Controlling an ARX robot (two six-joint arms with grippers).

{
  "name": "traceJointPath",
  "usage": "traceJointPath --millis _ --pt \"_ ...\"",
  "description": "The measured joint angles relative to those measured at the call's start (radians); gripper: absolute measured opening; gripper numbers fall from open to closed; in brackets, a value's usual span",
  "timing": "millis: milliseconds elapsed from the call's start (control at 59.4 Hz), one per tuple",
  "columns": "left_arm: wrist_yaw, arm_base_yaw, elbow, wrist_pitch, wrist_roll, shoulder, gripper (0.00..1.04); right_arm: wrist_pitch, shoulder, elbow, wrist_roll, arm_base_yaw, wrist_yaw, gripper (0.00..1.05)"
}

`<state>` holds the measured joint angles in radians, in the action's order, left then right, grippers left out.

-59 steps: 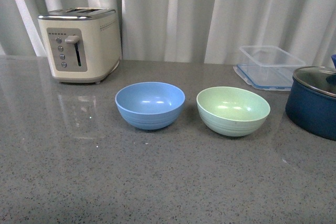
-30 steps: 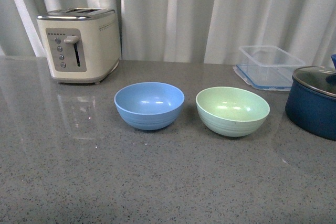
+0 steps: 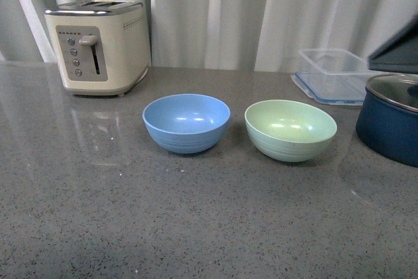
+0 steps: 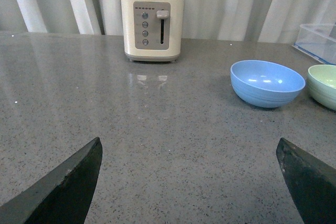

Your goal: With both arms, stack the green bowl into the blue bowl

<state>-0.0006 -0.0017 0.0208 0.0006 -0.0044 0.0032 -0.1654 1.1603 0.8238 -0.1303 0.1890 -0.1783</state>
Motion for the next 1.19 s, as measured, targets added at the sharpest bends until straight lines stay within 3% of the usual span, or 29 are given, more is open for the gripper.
traceJointPath --millis 522,942,1195 --pt "0.0 0.0 0.0 0.0 0.0 0.0 0.98 -0.056 0.525 0.346 -0.274 0.044 0.206 0.95" --pt "0.0 0.0 0.0 0.0 0.0 0.0 0.98 -0.04 0.714 0.431 -0.329 -0.006 0.269 0.95" --pt "0.0 0.0 0.0 0.0 0.0 0.0 0.98 -0.046 0.763 0.46 -0.329 -0.012 0.284 0.6"
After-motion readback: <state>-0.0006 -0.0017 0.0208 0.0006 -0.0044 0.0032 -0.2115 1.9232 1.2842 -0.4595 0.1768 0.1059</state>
